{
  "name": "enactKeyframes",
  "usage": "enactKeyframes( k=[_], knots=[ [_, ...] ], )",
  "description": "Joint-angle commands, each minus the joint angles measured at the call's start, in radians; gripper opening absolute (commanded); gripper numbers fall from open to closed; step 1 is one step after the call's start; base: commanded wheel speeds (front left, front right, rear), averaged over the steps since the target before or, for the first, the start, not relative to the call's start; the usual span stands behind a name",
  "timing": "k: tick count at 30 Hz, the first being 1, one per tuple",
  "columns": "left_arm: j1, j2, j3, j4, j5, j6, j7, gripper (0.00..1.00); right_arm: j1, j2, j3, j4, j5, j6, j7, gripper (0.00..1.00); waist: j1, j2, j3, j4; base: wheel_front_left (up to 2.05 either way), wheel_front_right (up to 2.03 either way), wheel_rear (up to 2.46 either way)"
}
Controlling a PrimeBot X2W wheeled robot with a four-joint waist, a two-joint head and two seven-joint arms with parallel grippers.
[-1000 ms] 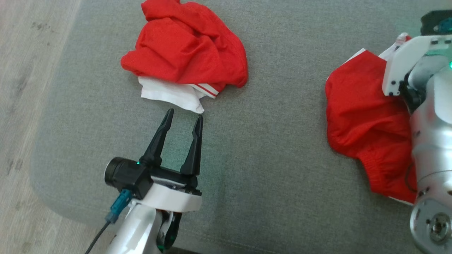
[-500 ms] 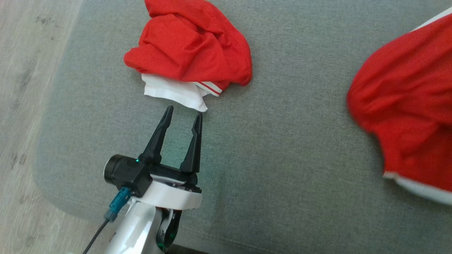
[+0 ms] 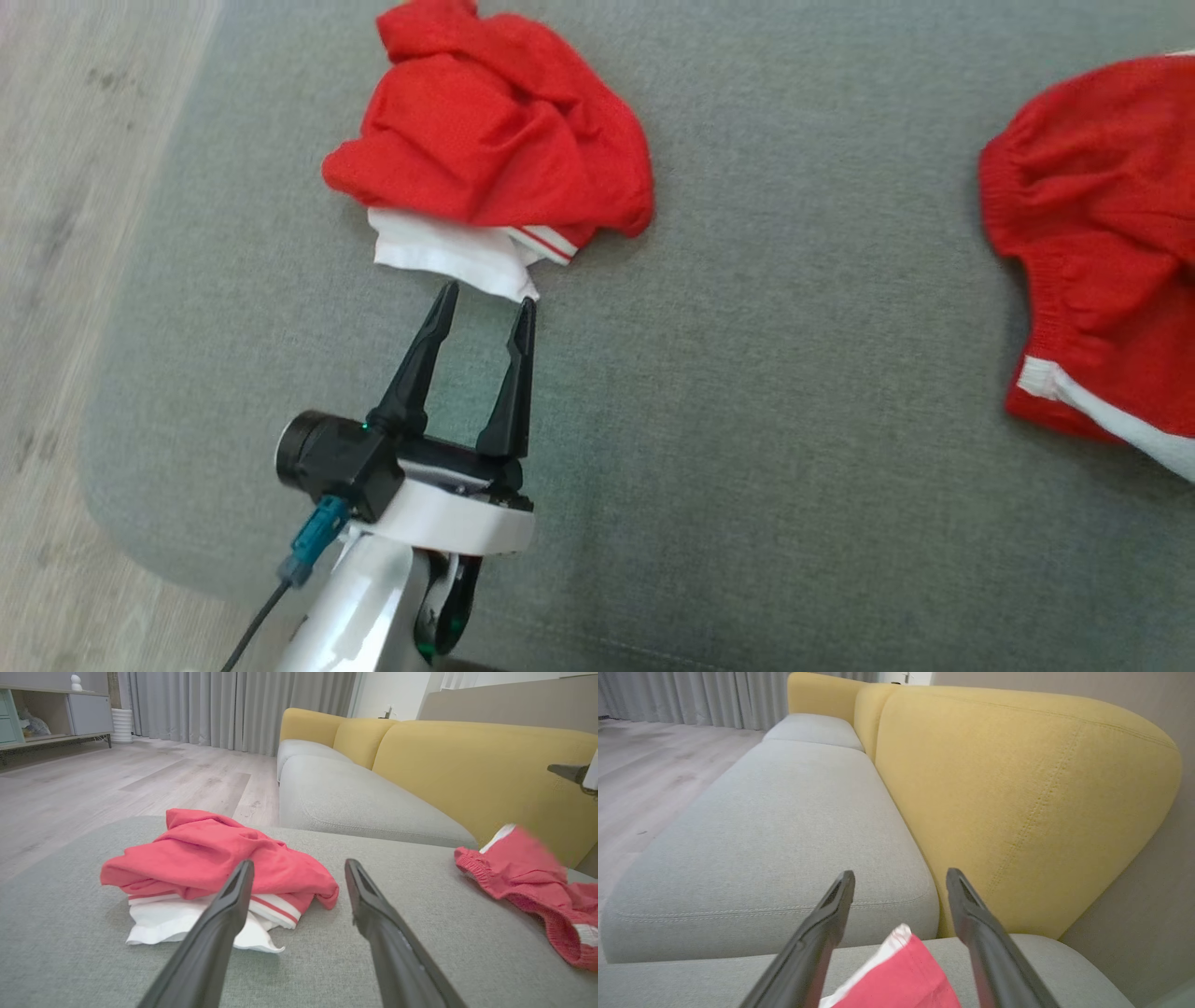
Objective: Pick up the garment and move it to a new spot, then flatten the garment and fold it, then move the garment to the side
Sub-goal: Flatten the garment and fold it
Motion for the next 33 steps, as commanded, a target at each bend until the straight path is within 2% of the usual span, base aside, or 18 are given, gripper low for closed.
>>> enactKeyframes(
  k=[1,8,12,15,19,23,28,33],
  knots=[
    [-0.015,0.003,0.029,-0.026,0.004,0.003,-0.005,1.0,-0.002,0.023,0.017,-0.023,-0.007,-0.001,-0.036,1.0,0.0,0.0,-0.023,-0.016,0.0,0.0,0.0],
    [0.018,0.003,0.062,-0.027,0.031,0.003,-0.005,1.0,0.051,0.148,0.096,0.083,0.057,-0.001,-0.252,1.0,0.0,0.0,-0.109,-0.079,0.0,0.0,0.0],
    [0.049,0.003,0.079,-0.028,0.046,0.002,-0.005,1.0,0.131,0.208,0.229,0.101,0.214,-0.001,-0.296,1.0,0.0,0.0,-0.167,-0.125,0.0,0.0,0.0],
    [0.066,0.003,0.083,-0.027,0.054,0.001,-0.005,1.0,0.231,0.216,0.39,0.025,0.403,-0.001,-0.297,1.0,0.0,0.0,-0.196,-0.147,0.0,0.0,0.0],
    [0.087,0.003,0.095,-0.027,0.061,0.002,-0.005,1.0,0.455,0.216,0.639,-0.12,0.671,-0.001,-0.297,1.0,0.0,0.0,-0.222,-0.175,0.0,0.0,0.0],
    [0.101,0.003,0.102,-0.031,0.063,0.004,-0.005,1.0,0.679,0.217,0.758,-0.269,0.814,-0.001,-0.297,1.0,0.0,0.0,-0.234,-0.196,0.0,0.0,0.0],
    [0.107,0.003,0.103,-0.032,0.067,0.002,-0.005,1.0,0.855,0.217,0.824,-0.368,0.843,-0.001,-0.297,1.0,0.0,0.0,-0.232,-0.21,0.0,0.0,0.0],
    [0.1,0.003,0.104,-0.03,0.072,-0.003,-0.005,1.0,0.882,0.217,0.83,-0.406,0.808,-0.001,-0.297,1.0,0.0,0.0,-0.22,-0.212,0.0,0.0,0.0]
  ],
)
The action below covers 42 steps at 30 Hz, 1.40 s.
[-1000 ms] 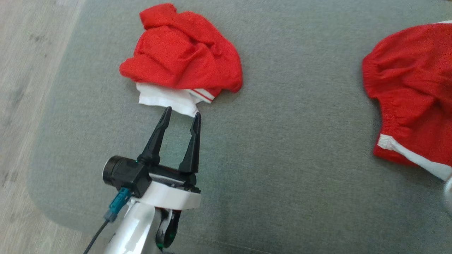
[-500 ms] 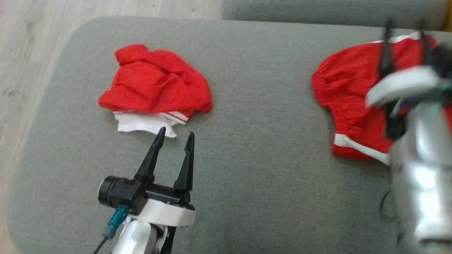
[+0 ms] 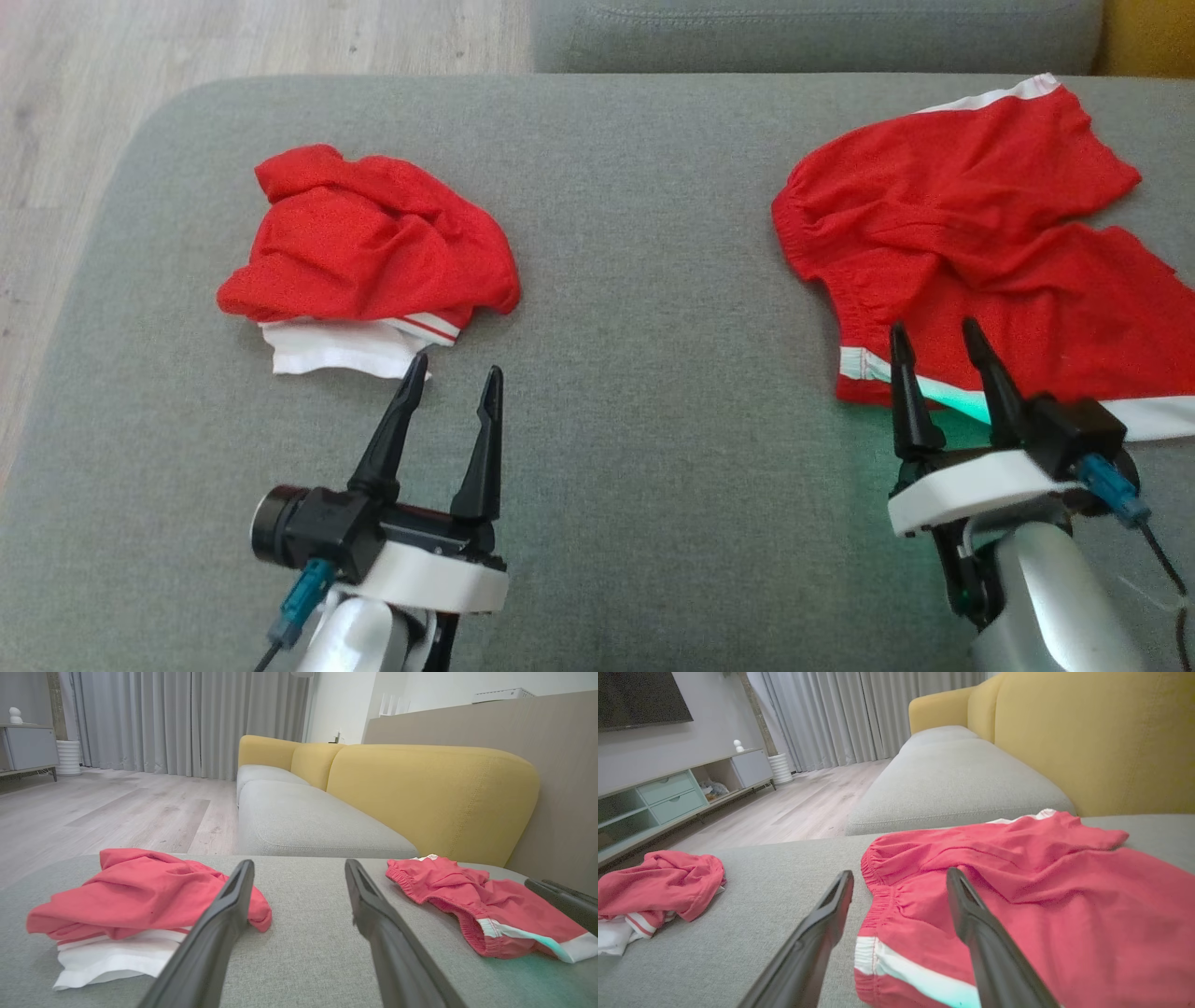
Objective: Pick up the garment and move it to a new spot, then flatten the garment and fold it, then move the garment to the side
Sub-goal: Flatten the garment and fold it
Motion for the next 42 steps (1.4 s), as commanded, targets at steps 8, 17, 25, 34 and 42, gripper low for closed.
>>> enactKeyframes(
  k=[8,17,25,34,42],
  knots=[
    [-0.039,0.002,0.024,-0.026,0.005,-0.007,-0.005,1.0,-0.056,-0.001,0.034,-0.013,-0.11,-0.001,0.107,1.0,0.0,0.0,0.022,0.024,0.0,0.0,0.0],
    [-0.047,0.002,0.016,-0.022,0.0,-0.009,-0.005,1.0,-0.073,-0.001,0.012,0.077,-0.142,-0.001,0.199,1.0,0.0,0.0,0.042,0.05,0.0,0.0,0.0],
    [-0.056,0.002,0.013,-0.024,0.001,-0.01,-0.005,1.0,-0.114,-0.001,0.047,0.129,-0.121,-0.001,0.179,0.0,0.0,0.0,0.059,0.058,0.0,0.0,0.0],
    [-0.058,0.002,0.014,-0.017,0.001,-0.009,-0.005,1.0,-0.143,-0.001,0.225,0.124,-0.023,-0.001,0.135,0.0,0.0,0.0,0.049,0.056,0.0,0.0,0.0],
    [-0.053,0.002,0.015,-0.017,0.0,-0.007,-0.005,1.0,-0.145,-0.001,0.381,0.089,0.053,-0.001,0.141,0.0,0.0,0.0,0.038,0.058,0.0,0.0,0.0]
  ],
)
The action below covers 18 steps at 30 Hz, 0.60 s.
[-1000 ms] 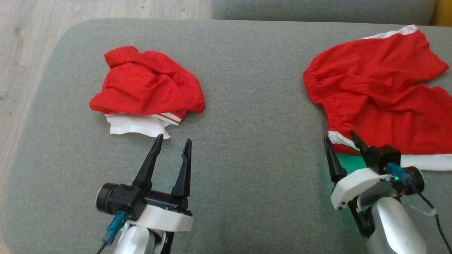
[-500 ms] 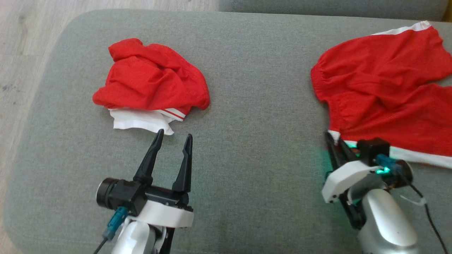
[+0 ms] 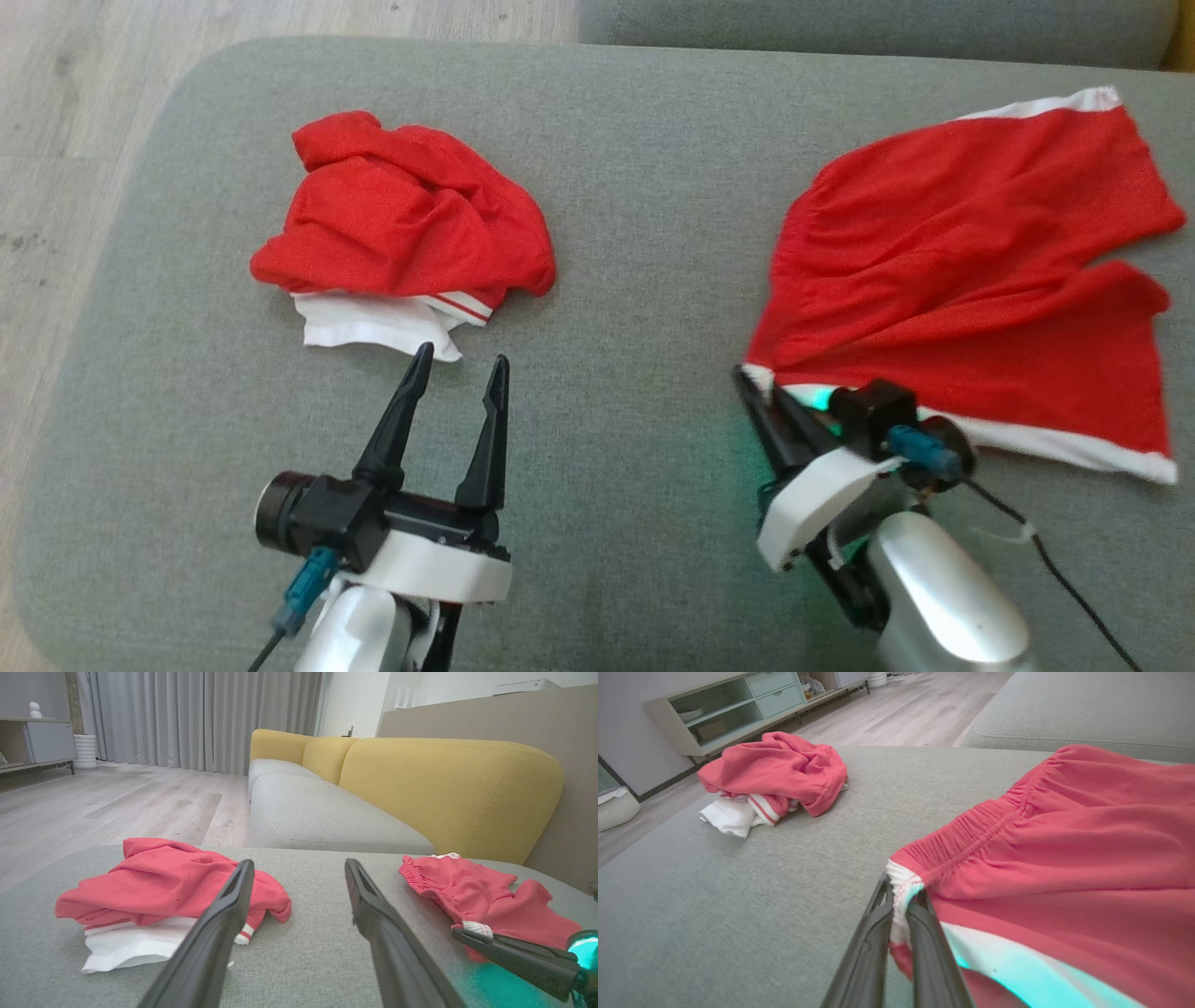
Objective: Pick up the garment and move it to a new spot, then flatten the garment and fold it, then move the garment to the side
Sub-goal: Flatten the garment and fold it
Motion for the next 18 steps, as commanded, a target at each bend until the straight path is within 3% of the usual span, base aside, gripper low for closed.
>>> enactKeyframes(
  k=[1,4,5,11,18],
  knots=[
    [-0.028,0.002,0.026,-0.025,0.0,0.0,-0.005,1.0,-0.036,0.003,0.055,-0.044,0.022,-0.001,-0.001,0.0,0.0,-0.0001,-0.003,-0.001,0.0,0.0,0.0],
    [-0.026,0.002,0.03,-0.024,0.002,-0.001,-0.005,1.0,-0.031,0.003,0.075,-0.05,0.031,-0.001,0.001,0.0,0.0,-0.0001,-0.007,-0.003,0.0,0.0,0.0],
    [-0.026,0.002,0.033,-0.024,0.003,-0.001,-0.005,1.0,-0.029,0.003,0.079,-0.054,0.032,-0.001,-0.003,1.0,0.0,-0.0001,-0.009,-0.004,0.0,0.0,0.0],
    [-0.021,0.002,0.046,-0.024,0.011,-0.005,-0.005,1.0,-0.01,0.003,0.057,-0.07,0.025,-0.001,-0.019,1.0,0.0,-0.0001,-0.027,-0.029,0.0,0.0,0.0],
    [-0.01,0.002,0.049,-0.024,0.018,-0.012,-0.005,1.0,0.048,0.003,-0.094,-0.136,-0.037,-0.001,-0.064,1.0,0.0,-0.0001,-0.055,-0.093,0.0,0.0,0.0]
  ],
)
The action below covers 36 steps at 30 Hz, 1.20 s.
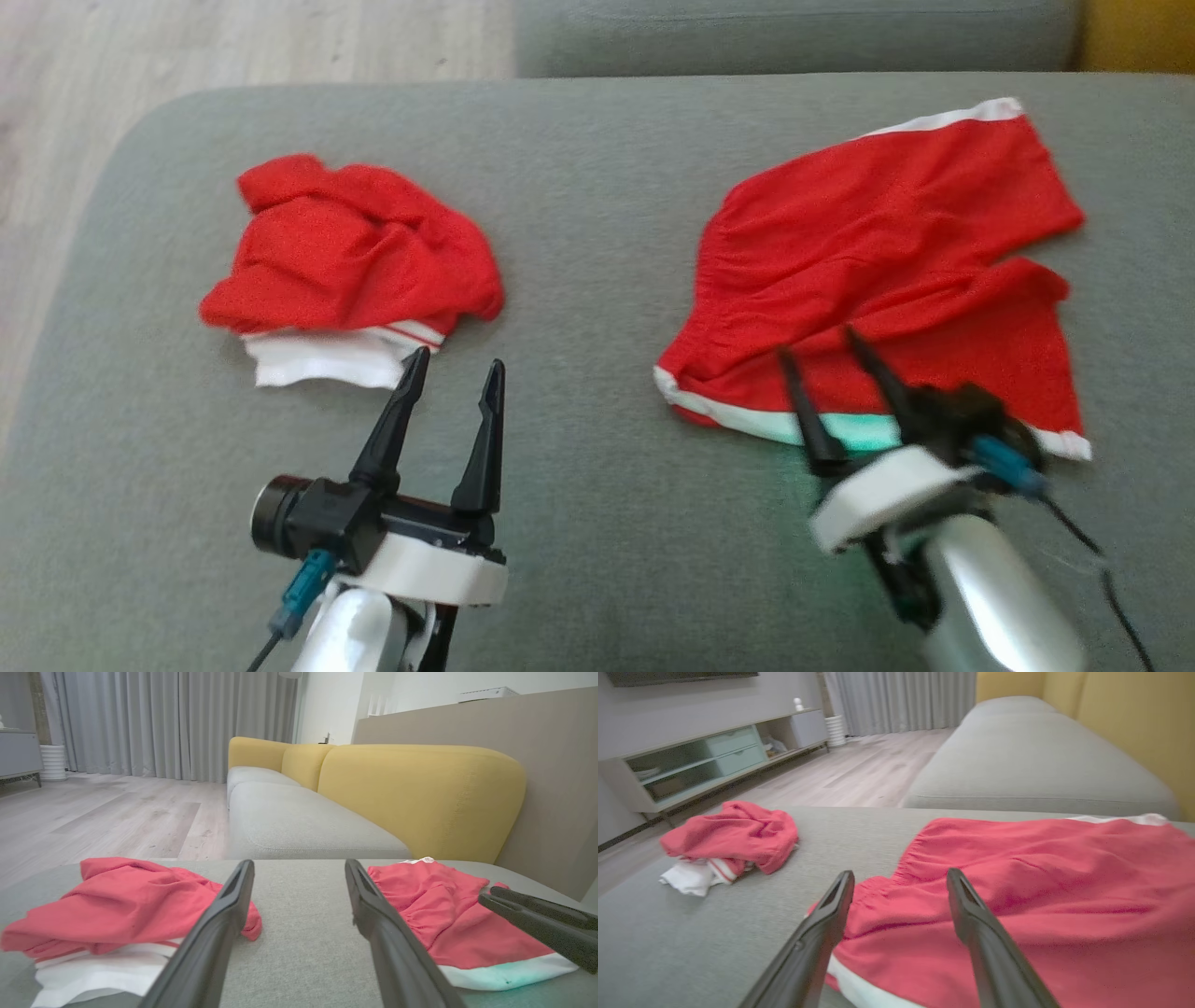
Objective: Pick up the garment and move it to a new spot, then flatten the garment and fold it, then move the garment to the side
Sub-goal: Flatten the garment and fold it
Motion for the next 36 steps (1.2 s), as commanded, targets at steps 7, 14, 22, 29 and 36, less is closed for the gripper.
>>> enactKeyframes(
  k=[7,14,22,29,36],
  knots=[
    [-0.005,0.002,0.028,-0.035,0.004,-0.011,-0.005,1.0,0.086,0.004,-0.187,-0.12,-0.08,-0.001,-0.064,1.0,0.0,0.0,-0.026,-0.092,0.0,0.0,0.0],
    [-0.01,0.002,0.0,-0.016,0.004,-0.016,-0.005,1.0,0.156,0.004,-0.298,-0.138,-0.101,-0.001,-0.091,1.0,0.0,0.0,-0.012,-0.135,0.0,0.0,0.0],
    [-0.059,0.002,-0.089,0.074,-0.002,-0.047,-0.005,1.0,0.135,0.004,-0.281,-0.142,-0.072,-0.001,-0.1,1.0,0.0,0.0,0.02,-0.152,0.0,0.0,0.0],
    [-0.158,0.019,-0.15,0.22,-0.02,-0.056,0.015,1.0,0.123,0.004,-0.274,-0.132,-0.062,-0.001,-0.102,1.0,0.0,0.0,0.051,-0.179,0.0,0.0,0.0],
    [-0.294,0.062,-0.193,0.361,0.005,-0.058,0.049,1.0,0.099,0.004,-0.259,-0.139,-0.044,-0.001,-0.102,1.0,0.0,0.0,0.103,-0.216,0.0,0.0,0.0]
  ],
)
